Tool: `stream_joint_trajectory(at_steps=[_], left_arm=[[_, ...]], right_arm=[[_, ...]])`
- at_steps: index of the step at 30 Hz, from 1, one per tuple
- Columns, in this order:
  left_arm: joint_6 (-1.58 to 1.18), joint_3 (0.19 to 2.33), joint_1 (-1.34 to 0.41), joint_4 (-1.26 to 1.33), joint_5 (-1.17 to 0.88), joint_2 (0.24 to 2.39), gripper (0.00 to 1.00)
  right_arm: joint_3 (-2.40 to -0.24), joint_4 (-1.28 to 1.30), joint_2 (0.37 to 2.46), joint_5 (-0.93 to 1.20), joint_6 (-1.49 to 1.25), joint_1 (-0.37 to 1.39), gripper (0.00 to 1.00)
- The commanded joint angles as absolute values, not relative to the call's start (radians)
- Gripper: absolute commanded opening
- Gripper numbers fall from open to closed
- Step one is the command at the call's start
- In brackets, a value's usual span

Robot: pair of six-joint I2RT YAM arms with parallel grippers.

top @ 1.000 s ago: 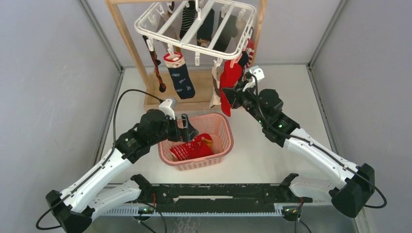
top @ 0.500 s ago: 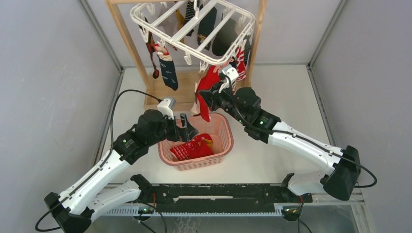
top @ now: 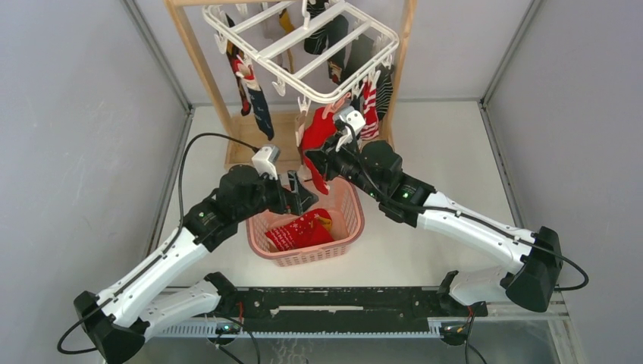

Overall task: Remove the socks clipped to the hanger
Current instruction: Remove the sock from the hanger.

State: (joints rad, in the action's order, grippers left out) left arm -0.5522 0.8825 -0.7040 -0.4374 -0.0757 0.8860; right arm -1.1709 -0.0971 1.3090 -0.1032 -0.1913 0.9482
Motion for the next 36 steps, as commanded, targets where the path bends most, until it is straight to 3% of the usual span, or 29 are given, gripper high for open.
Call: stream_joint_trajectory(at_steps=[1,26,29,36], left_arm=[[-0.554,0.938,-0.718,-0.287,-0.116,0.915,1.0],[-0.54,0.872,-0.741,-0.091,-0.093,0.988,1.0],[-0.531,0.868,-0.744,-0.073,-0.099,0.994,0.91],[-0.526,0.883,-0.749,-0.068,-0.134,1.022,0.56]], right_arm=[[-1.215,-0.11,1.272,-0.059,-0.247,0.961,0.09],[-1.231,-0.086,1.254,0.02,-0.315,0.961,0.08],[-1.23,-0.083,1.25,0.023,-0.316,0.96,0.08],[-1.23,-0.07,1.258,0.022,-0.32,0.953,0.08]])
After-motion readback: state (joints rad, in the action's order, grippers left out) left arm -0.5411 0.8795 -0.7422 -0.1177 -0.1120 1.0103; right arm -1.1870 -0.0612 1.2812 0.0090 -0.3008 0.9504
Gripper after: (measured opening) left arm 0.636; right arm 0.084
